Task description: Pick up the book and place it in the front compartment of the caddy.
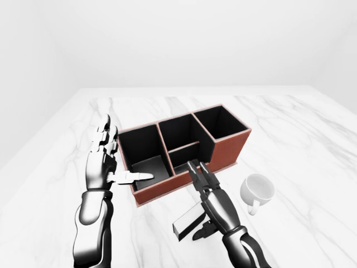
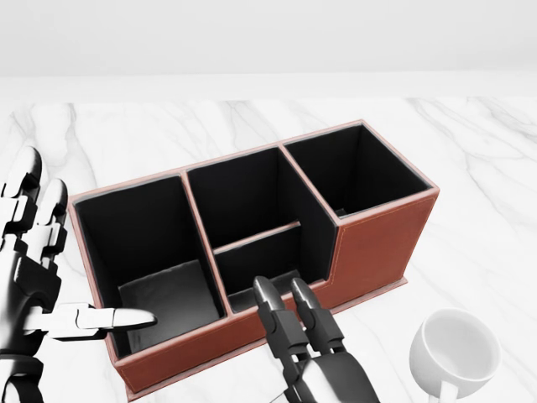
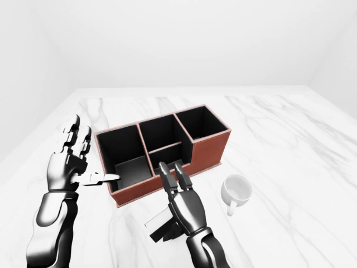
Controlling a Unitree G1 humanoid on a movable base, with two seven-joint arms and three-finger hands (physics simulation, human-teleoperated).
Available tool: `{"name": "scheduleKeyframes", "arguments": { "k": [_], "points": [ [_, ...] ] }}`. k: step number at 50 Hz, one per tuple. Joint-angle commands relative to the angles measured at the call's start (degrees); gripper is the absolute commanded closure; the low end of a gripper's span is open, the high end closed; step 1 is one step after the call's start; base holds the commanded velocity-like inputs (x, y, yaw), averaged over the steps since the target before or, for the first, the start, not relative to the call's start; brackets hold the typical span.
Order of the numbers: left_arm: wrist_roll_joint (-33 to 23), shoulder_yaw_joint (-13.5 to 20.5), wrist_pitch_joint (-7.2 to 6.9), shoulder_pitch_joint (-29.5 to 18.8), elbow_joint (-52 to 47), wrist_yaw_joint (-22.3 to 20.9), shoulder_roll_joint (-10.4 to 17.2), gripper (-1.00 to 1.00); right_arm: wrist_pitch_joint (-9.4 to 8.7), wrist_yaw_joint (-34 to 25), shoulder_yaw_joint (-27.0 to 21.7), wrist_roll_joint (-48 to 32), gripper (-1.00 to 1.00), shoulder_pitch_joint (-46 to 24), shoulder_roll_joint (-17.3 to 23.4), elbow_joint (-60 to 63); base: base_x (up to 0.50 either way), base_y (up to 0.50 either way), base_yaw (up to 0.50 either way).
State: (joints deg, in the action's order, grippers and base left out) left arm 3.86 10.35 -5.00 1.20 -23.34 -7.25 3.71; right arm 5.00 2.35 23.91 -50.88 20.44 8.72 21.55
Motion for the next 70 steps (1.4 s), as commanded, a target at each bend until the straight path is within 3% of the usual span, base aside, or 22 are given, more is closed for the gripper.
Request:
{"name": "scheduleKeyframes", "arguments": {
  "k": [1, 70],
  "points": [
    [0.0, 0.3, 0.00, -0.1, -0.3, -0.1, 0.1, -0.97, 0.00, 0.4, 0.0, -0.8, -1.00, -0.8, -0.2, -1.4, 0.00, 0.00, 0.00],
    [0.2, 0.8, 0.00, -0.5, 0.4, -0.1, 0.4, -0.97, 0.00, 4.6, 0.7, -6.0, -1.00, -4.0, -2.0, -11.3, 0.00, 0.00, 0.00]
  ]
}}
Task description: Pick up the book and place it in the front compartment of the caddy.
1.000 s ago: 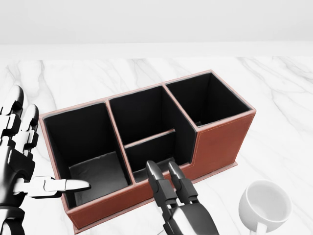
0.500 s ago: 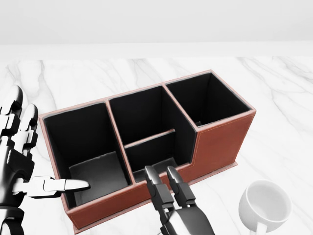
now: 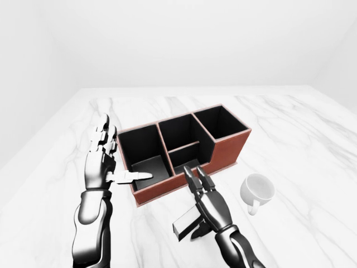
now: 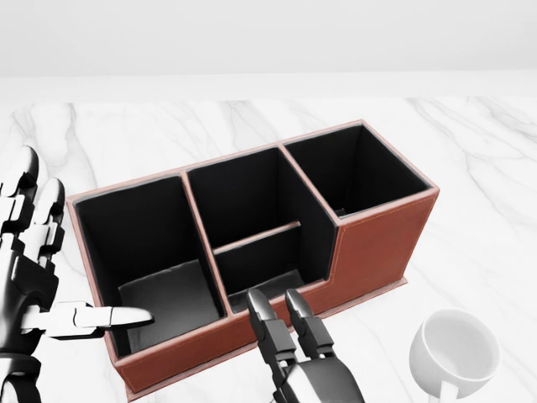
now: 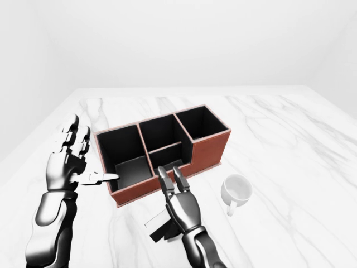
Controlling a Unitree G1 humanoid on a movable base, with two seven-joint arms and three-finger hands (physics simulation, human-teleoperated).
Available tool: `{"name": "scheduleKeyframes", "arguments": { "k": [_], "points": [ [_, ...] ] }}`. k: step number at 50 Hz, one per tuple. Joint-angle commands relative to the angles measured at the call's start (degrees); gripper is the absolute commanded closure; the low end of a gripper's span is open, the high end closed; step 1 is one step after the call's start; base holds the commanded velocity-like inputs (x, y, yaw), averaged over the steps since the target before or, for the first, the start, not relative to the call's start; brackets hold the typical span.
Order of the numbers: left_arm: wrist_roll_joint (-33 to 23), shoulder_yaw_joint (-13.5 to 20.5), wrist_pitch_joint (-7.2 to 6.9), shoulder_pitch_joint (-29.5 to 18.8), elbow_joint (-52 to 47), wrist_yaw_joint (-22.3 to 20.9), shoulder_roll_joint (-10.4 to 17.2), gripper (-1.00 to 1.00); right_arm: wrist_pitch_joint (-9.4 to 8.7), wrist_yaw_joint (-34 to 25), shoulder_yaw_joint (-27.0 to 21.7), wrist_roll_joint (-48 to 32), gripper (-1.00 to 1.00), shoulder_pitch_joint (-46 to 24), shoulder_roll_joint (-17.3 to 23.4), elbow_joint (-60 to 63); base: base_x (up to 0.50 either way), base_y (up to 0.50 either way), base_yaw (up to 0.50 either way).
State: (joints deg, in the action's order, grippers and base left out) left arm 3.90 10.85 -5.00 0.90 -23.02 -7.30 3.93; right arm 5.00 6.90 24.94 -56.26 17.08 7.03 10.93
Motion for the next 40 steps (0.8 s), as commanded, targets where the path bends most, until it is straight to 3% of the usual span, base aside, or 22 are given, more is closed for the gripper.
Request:
{"name": "scheduleKeyframes", "arguments": {
  "k": [1, 40],
  "points": [
    [0.1, 0.3, 0.00, -0.2, 0.1, 0.0, 0.2, -0.97, 0.00, 0.1, -0.3, -0.6, -1.00, -0.6, -0.3, -0.6, 0.00, 0.00, 0.00],
    [0.0, 0.1, 0.00, 0.0, -0.1, 0.0, 0.0, -0.97, 0.00, 3.2, 0.2, -4.4, -1.00, -1.2, -0.6, -5.6, 0.00, 0.00, 0.00]
  ]
}}
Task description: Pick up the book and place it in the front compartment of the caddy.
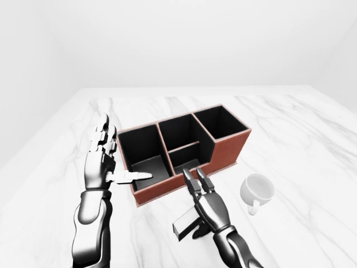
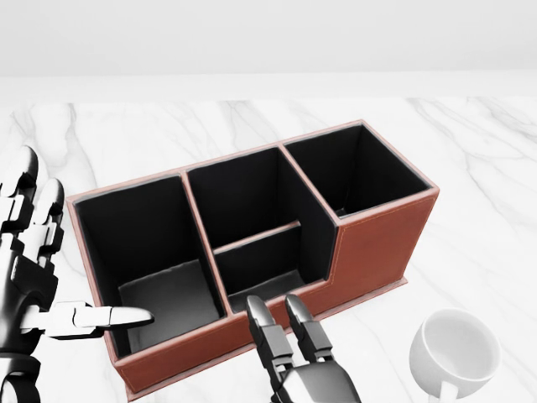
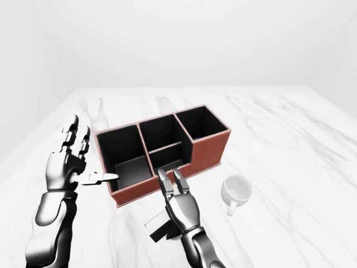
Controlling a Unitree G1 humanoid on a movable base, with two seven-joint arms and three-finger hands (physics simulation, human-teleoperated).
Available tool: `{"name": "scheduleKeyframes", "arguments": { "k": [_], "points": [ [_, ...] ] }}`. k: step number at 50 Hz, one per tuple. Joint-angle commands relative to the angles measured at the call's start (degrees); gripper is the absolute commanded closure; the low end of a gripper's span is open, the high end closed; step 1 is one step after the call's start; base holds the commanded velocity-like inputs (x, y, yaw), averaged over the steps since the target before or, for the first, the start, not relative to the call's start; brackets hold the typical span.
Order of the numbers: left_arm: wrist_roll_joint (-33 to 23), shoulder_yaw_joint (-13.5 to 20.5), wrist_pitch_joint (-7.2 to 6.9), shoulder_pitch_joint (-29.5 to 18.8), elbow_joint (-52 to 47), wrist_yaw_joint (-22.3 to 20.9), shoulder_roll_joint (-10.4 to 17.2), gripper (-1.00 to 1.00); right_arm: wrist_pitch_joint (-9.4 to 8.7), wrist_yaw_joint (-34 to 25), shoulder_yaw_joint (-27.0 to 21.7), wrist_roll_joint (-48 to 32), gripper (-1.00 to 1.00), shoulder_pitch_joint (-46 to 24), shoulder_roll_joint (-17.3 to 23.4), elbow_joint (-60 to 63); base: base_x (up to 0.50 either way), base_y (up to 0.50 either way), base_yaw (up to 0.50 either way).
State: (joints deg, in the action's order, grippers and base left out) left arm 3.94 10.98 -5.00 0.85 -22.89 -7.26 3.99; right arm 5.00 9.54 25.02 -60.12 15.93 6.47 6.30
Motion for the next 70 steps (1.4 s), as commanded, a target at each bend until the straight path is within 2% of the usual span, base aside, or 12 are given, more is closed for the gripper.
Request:
{"name": "scheduleKeyframes", "arguments": {
  "k": [1, 14, 15, 16, 17, 18, 47, 70],
  "points": [
    [0.0, -0.1, 0.00, 0.1, -0.4, 0.0, 0.0, -0.97, 0.00, 0.6, 0.0, -0.6, -1.00, -0.2, 0.0, -1.3, 0.00, 0.00, 0.00],
    [-0.1, -0.1, 0.00, 0.0, 0.2, 0.0, -0.1, -0.97, 0.00, 1.6, -0.8, -1.1, -1.00, -0.8, -0.4, -4.1, 0.00, 0.00, 0.00],
    [-0.1, -0.1, 0.00, 0.0, 0.1, 0.0, -0.1, -0.97, 0.00, 1.6, -0.8, -1.1, -0.62, -0.7, -0.4, -4.1, 0.00, 0.00, 0.00],
    [-0.1, -0.1, 0.00, 0.1, 0.0, 0.0, -0.1, -0.97, 0.00, 1.7, -0.7, -1.2, 0.15, -0.7, -0.4, -4.2, 0.00, 0.00, 0.00],
    [-0.1, -0.1, 0.00, 0.0, 0.1, 0.0, -0.1, -0.97, 0.00, 1.8, -0.7, -1.3, 0.52, -0.7, -0.3, -4.3, 0.00, 0.00, 0.00],
    [-0.1, -0.1, 0.00, 0.0, 0.4, -0.1, 0.0, -0.97, 0.00, 1.7, -0.7, -1.2, 1.00, -0.6, -0.3, -4.4, 0.00, 0.00, 0.00],
    [-0.4, -0.6, 0.00, 0.3, -0.1, -0.1, -0.2, -0.97, 0.00, -1.3, -1.6, -0.2, 1.00, -1.0, -0.6, -0.7, 0.00, 0.00, 0.00],
    [-0.3, -0.4, 0.00, 0.0, 0.9, 0.0, -0.1, -0.97, 0.00, -10.1, -5.9, 3.7, 1.00, -3.7, -2.1, 8.2, 0.00, 0.00, 0.00]
  ]
}}
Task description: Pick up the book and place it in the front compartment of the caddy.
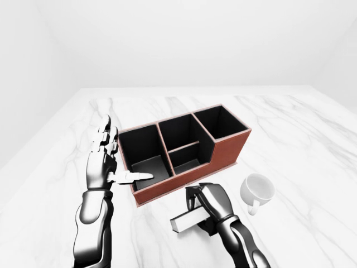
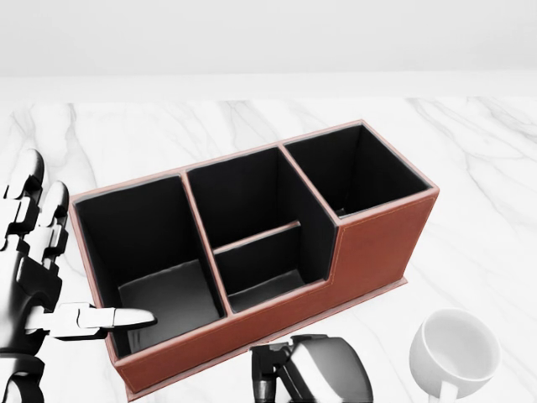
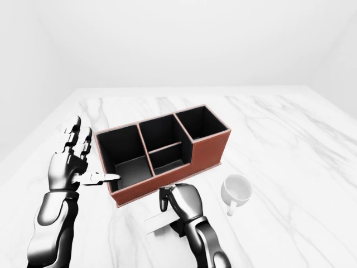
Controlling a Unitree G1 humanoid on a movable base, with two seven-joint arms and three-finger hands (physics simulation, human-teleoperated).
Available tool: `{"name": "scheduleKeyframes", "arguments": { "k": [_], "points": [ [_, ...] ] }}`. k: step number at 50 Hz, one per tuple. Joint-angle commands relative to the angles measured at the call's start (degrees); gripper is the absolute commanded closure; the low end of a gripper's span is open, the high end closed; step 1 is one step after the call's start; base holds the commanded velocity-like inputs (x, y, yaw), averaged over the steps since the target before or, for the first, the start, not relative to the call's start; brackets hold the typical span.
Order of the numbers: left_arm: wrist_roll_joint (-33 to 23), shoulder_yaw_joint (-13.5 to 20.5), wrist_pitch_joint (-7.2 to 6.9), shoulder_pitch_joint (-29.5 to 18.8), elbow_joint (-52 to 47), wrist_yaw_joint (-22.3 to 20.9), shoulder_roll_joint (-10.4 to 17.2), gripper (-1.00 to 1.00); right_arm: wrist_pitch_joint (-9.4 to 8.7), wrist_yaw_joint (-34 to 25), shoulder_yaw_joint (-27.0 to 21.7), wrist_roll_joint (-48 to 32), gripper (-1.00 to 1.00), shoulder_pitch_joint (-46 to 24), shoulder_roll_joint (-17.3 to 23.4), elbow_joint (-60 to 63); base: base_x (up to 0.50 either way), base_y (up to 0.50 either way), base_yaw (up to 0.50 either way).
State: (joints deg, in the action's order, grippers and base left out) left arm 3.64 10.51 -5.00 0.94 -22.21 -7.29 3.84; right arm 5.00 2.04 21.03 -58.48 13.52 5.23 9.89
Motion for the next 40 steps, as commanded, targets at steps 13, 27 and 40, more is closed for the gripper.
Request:
{"name": "scheduleKeyframes", "arguments": {
  "k": [13, 27, 40],
  "points": [
    [0.1, 0.2, 0.00, -0.3, 1.1, 0.1, 0.2, -0.97, 0.00, -8.2, -3.8, 3.6, 1.00, -2.0, -1.4, 12.1, 0.00, 0.00, 0.00],
    [0.1, 0.4, 0.00, -0.2, 0.5, 0.1, 0.2, -0.97, 0.00, -12.8, -5.2, 4.5, 1.00, -3.4, -2.1, 17.3, 0.00, 0.00, 0.00],
    [0.2, 0.5, 0.00, -0.2, 0.1, 0.1, 0.2, -0.97, 0.00, -18.8, -7.9, 5.5, 1.00, -7.5, -3.3, 21.9, 0.00, 0.00, 0.00]
  ]
}}
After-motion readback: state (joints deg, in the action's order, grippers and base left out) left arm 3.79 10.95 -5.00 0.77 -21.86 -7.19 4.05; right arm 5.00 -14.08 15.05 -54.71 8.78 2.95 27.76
